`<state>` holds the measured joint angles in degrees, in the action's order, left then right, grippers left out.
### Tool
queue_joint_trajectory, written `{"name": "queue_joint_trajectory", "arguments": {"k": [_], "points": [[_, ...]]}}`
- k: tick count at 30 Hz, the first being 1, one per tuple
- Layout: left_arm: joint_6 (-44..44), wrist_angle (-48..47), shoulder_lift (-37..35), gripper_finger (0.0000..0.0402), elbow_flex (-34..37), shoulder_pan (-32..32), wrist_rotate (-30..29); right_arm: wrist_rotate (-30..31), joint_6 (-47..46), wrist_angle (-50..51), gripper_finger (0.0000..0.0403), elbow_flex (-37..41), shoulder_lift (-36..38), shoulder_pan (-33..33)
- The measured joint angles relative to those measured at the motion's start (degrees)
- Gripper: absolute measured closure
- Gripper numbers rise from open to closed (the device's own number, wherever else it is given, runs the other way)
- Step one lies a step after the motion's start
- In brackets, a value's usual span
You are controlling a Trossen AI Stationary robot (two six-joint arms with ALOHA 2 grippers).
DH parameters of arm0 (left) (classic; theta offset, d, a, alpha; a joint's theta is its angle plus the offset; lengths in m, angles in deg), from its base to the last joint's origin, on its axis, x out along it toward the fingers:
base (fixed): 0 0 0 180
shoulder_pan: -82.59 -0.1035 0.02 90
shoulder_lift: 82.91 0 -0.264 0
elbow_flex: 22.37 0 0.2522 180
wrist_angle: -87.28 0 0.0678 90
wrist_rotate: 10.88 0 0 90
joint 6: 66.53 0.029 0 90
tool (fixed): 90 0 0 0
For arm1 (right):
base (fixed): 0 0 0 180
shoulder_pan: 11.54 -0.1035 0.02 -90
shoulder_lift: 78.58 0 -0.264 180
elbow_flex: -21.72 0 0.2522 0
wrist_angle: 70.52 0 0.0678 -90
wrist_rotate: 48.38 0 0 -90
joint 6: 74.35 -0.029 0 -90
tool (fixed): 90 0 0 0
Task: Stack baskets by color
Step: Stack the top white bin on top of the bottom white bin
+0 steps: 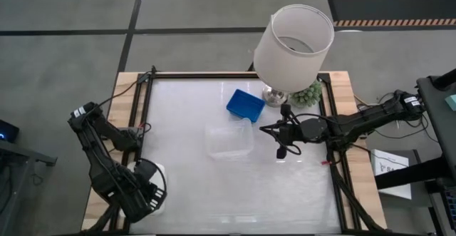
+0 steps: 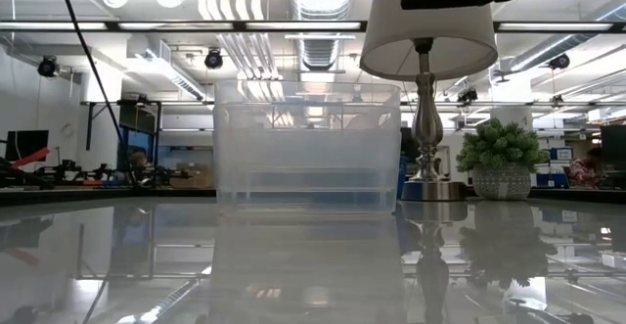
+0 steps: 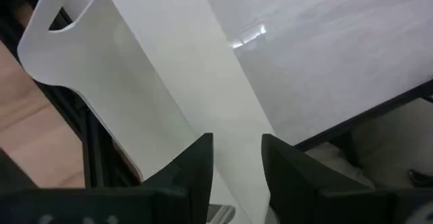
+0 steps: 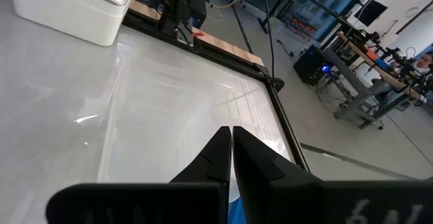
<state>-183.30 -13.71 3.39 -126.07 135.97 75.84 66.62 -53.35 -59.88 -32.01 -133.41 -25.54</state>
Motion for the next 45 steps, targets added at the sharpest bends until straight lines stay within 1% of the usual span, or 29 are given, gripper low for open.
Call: {"name": "queue_joint_trajectory", "arguments": {"k": [6, 10, 15, 17, 20, 22, 25, 34, 36, 40, 45], "points": [[0.1, 0.1, -0.1, 0.0285, 0.3, 0.0, 2.9, 0.0, -0.5, 0.8, 0.0394, 0.0, 0.0, 0.0], [0.0, -0.2, -0.4, 0.0253, 0.6, 0.4, 3.0, 0.0, -0.5, 0.9, 0.0394, 0.0, 0.0, 0.0], [0.5, -0.2, -0.3, 0.0204, 3.2, 0.4, 3.0, 0.0, -0.5, 1.0, 0.0394, 0.0, 0.0, 0.0], [0.5, -0.1, -0.3, 0.0195, 3.8, 0.4, 3.0, 0.0, -0.5, 1.2, 0.0394, 0.0, 0.0, 0.0], [1.0, 0.4, -0.3, 0.0194, 4.1, 0.4, 3.0, 0.0, -0.5, 1.2, 0.0394, 0.0, 0.0, 0.0], [1.9, 1.2, -0.3, 0.0204, 4.1, 0.4, 3.1, 0.0, -0.6, 1.2, 0.0394, 0.0, 0.0, 0.0], [2.2, 1.5, -0.3, 0.0238, 4.1, 0.4, 3.1, 0.0, -0.7, 1.2, 0.0394, 0.0, 0.0, 0.0], [1.7, 2.1, -0.3, 0.0383, 4.1, 0.4, 3.2, 0.0, -0.9, 1.2, 0.0394, 0.0, 0.0, 0.0], [1.3, 2.2, -0.3, 0.0394, 4.1, 0.4, 3.0, 0.0, -0.9, 1.2, 0.0394, 0.0, 0.0, 0.0], [0.6, 2.2, -0.3, 0.0395, 4.1, 0.4, 3.1, 0.0, -0.9, 1.2, 0.0394, 0.0, 0.0, 0.0], [-0.1, 2.0, -0.3, 0.0400, 3.6, 0.2, 5.4, 0.0, -0.9, 1.2, 0.0394, 0.0, 0.0, 0.0]]}}
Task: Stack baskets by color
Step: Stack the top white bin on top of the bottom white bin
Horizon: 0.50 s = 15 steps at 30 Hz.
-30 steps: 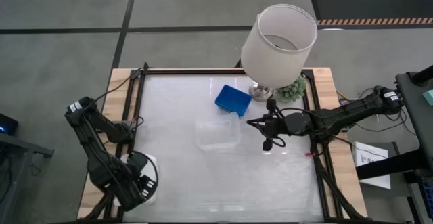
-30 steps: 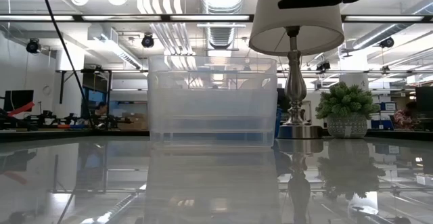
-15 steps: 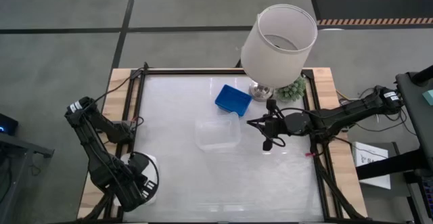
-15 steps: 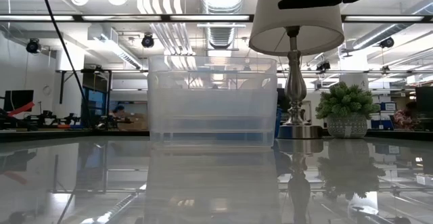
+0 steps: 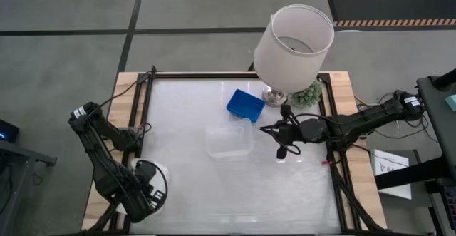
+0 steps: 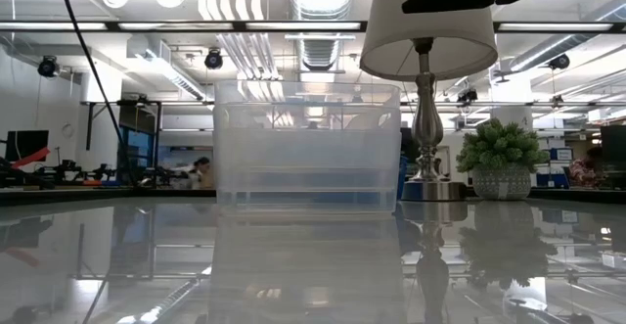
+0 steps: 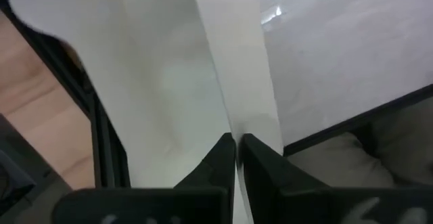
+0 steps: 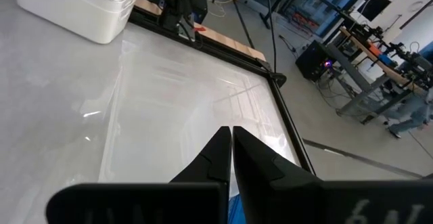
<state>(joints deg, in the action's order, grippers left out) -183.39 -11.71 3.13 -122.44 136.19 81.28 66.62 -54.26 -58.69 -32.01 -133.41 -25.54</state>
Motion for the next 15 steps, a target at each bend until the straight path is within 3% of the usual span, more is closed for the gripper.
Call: {"name": "queue_joint_trajectory", "arguments": {"k": [9, 15], "points": [[-1.0, -3.7, 0.4, 0.0400, 0.0, -1.5, 6.3, 0.0, 0.0, 0.0, 0.0394, 0.0, 0.0, 0.0], [2.1, -4.1, 0.8, 0.0401, -1.3, -2.3, 5.1, 0.0, 0.0, 0.0, 0.0394, 0.0, 0.0, 0.0]]}}
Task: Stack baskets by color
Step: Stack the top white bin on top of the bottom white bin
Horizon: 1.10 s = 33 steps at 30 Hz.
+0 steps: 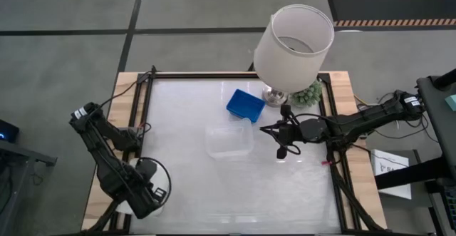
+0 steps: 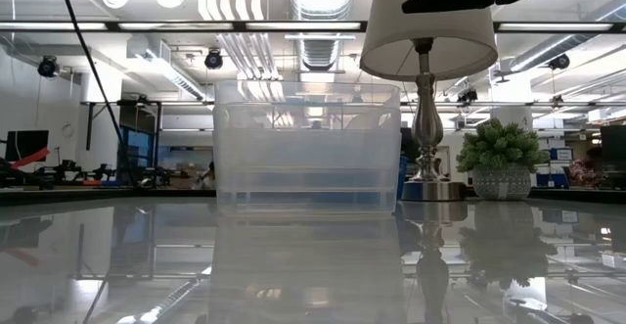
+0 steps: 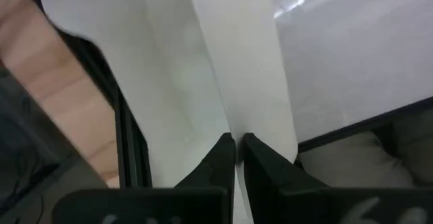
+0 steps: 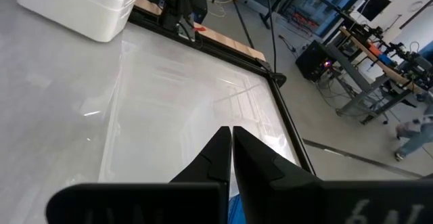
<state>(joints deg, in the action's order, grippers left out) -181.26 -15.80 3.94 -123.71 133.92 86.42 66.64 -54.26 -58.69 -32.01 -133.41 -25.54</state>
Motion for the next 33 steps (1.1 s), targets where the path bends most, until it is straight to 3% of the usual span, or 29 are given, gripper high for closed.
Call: {"name": "queue_joint_trajectory", "arguments": {"k": [3, 6, 11, 17, 26, 33], "points": [[1.4, -0.9, 0.0, 0.0401, -1.5, -0.1, -5.5, 0.0, 0.0, 0.0, 0.0394, 0.0, 0.0, 0.0], [2.5, -1.0, 0.1, 0.0401, -1.4, -0.9, -6.9, 0.0, 0.0, 0.0, 0.0394, 0.0, 0.0, 0.0], [3.5, -0.7, 0.8, 0.0401, 0.3, -1.7, -1.0, 0.0, 0.0, 0.0, 0.0394, 0.0, 0.0, 0.0], [5.9, -0.4, 2.8, 0.0401, 0.2, -1.9, -0.8, 0.0, 0.0, 0.0, 0.0394, 0.0, 0.0, 0.0], [6.0, 7.7, 3.6, 0.0389, 0.8, -2.0, -16.1, 0.0, -0.2, 0.1, 0.0394, 0.0, 0.0, 0.0], [6.0, 9.2, 3.3, 0.0324, 0.6, -1.8, -17.3, 0.0, -0.2, 0.2, 0.0394, 0.0, 0.0, 0.0]]}}
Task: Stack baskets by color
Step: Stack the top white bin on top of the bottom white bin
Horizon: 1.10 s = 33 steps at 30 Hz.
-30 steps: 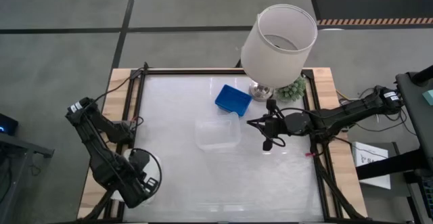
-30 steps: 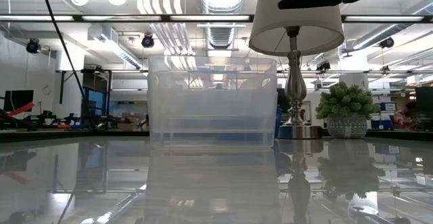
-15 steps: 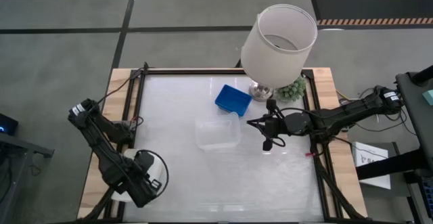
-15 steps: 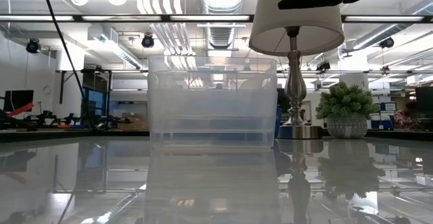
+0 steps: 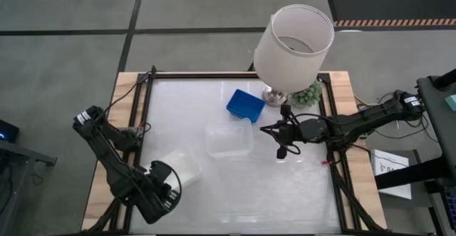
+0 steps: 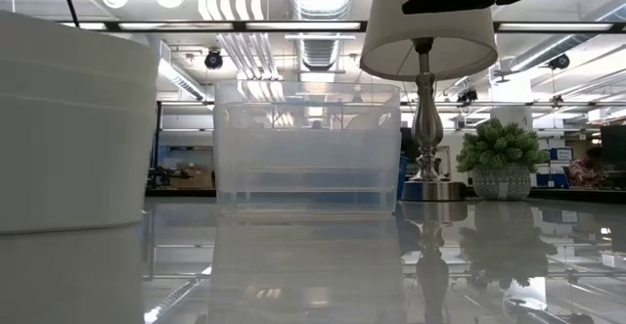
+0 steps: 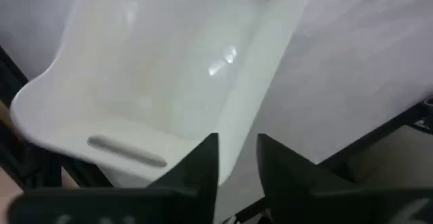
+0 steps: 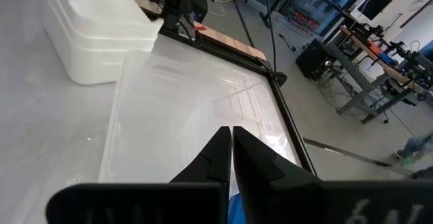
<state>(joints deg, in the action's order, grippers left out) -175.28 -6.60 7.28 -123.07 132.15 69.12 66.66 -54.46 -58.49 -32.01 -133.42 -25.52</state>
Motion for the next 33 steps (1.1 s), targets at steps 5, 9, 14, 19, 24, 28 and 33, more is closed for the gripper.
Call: {"name": "queue_joint_trajectory", "arguments": {"k": [5, 9, 14, 19, 24, 28, 33], "points": [[2.1, 0.0, 0.0, 0.0260, 0.1, 0.0, -0.1, 0.0, 0.0, 0.0, 0.0394, 0.0, 0.0, 0.0], [7.0, 0.1, 0.1, 0.0225, 0.6, 0.0, -3.7, 0.0, 0.0, 0.0, 0.0394, 0.0, 0.0, 0.0], [11.0, 2.1, 0.1, 0.0221, 4.4, 0.0, -13.9, 0.0, 0.0, 0.0, 0.0394, 0.0, 0.0, 0.0], [18.9, 10.2, 0.1, 0.0242, 12.0, -0.8, -33.2, 0.0, -0.5, 0.0, 0.0394, 0.0, 0.0, 0.0], [25.9, 19.9, 0.1, 0.0280, 20.7, -3.5, -29.6, 0.0, -0.6, 0.0, 0.0394, 0.0, 0.0, 0.0], [25.1, 21.7, -0.2, 0.0317, 23.9, -4.1, -17.3, 0.0, -0.9, -0.1, 0.0394, 0.0, 0.0, 0.0], [23.4, 16.4, -1.2, 0.0351, 23.9, -4.1, -11.2, 0.0, -0.9, -0.1, 0.0394, 0.0, 0.0, 0.0]]}}
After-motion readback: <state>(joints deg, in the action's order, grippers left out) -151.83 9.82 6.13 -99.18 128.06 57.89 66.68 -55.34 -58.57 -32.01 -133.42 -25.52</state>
